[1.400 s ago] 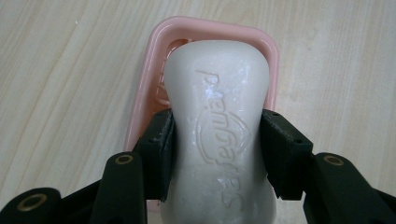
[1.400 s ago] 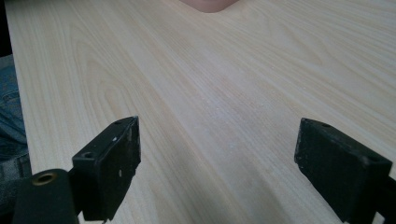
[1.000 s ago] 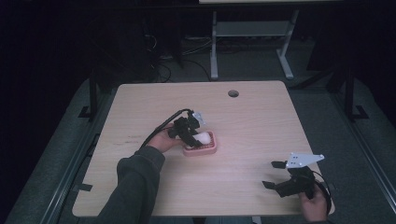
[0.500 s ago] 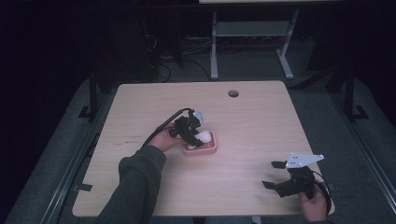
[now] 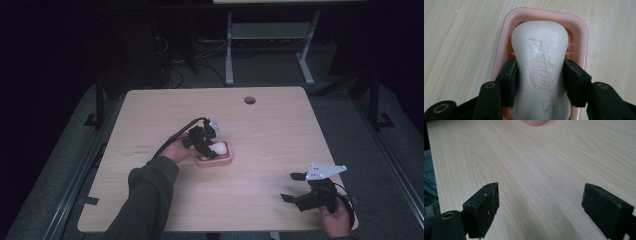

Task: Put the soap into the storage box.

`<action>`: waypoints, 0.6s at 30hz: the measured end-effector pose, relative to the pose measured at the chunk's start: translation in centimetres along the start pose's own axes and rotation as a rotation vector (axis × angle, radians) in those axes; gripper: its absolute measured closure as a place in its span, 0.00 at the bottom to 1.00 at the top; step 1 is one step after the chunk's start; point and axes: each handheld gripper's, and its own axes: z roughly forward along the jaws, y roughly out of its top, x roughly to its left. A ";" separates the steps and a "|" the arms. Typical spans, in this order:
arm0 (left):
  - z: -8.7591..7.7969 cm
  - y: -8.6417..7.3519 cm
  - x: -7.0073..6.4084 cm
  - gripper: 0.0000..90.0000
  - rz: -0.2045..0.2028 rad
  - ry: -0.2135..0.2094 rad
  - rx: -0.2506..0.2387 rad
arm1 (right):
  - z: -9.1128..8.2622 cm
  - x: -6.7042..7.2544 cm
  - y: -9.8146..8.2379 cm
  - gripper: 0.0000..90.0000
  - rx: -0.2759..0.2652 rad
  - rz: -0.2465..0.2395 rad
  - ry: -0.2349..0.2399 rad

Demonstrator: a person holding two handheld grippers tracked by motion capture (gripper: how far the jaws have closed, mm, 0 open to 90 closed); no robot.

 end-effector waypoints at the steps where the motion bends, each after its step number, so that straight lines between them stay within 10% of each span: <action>1: 0.0 0.0 0.0 0.54 -0.002 0.001 -0.001 | 0.0 0.0 0.0 0.16 0.001 0.000 0.000; 18: -0.9 0.0 -0.4 0.44 -0.008 0.021 -0.020 | 0.0 0.1 0.0 0.16 0.002 0.004 -0.003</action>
